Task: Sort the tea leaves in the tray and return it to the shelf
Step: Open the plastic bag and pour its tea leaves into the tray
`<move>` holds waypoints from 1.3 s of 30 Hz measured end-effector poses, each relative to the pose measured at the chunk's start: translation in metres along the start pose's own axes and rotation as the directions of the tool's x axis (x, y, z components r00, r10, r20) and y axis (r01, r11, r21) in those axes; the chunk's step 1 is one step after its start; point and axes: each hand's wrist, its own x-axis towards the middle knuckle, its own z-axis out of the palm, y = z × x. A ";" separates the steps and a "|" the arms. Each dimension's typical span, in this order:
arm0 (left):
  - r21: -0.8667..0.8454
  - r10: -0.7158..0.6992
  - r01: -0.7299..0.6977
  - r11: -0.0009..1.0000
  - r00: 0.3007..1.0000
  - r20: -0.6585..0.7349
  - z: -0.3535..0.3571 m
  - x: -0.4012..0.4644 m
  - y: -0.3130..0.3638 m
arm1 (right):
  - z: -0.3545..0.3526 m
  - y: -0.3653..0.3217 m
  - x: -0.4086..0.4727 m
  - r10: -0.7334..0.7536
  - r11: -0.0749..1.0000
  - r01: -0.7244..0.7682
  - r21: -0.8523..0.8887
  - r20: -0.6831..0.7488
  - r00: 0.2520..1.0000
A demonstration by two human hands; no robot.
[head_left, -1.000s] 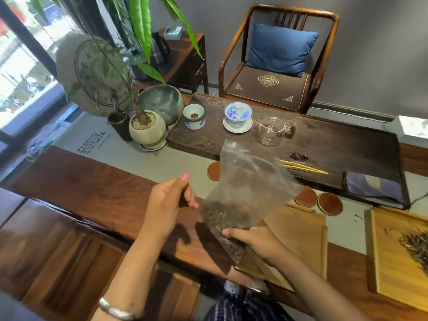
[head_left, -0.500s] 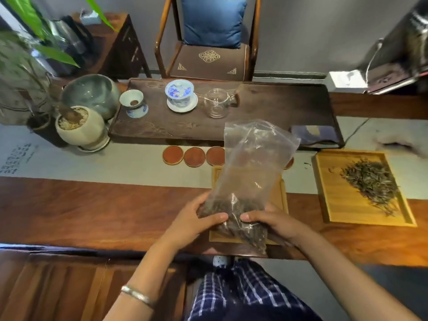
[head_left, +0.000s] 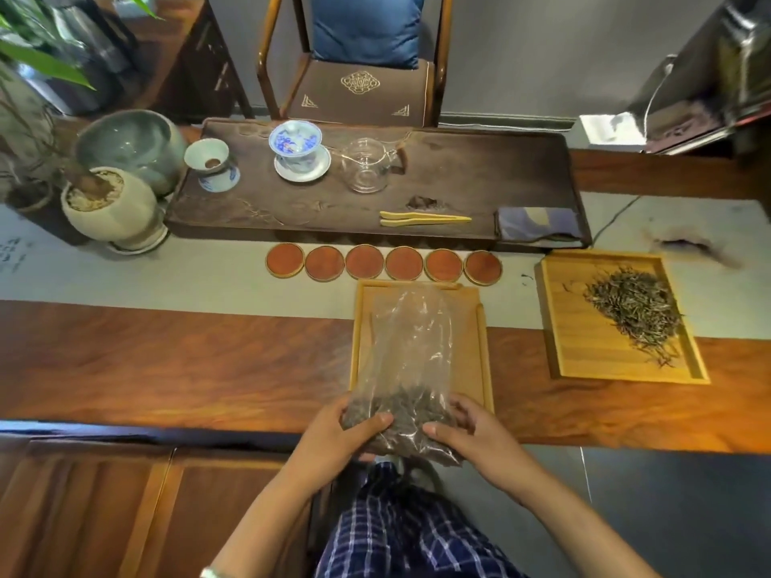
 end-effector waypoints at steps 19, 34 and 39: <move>-0.011 -0.070 0.071 0.997 0.994 0.082 -0.002 0.004 0.026 | -0.017 -0.018 -0.006 0.174 0.913 -0.165 0.374 0.010 0.985; -0.078 -0.023 0.028 0.997 0.998 0.057 0.006 0.017 0.044 | -0.029 -0.043 -0.010 -0.025 0.995 0.001 -0.095 -0.253 0.967; -0.016 -0.035 0.036 0.999 0.998 0.045 -0.003 0.016 0.049 | -0.029 -0.048 -0.009 -0.075 0.991 0.103 0.089 -0.274 0.959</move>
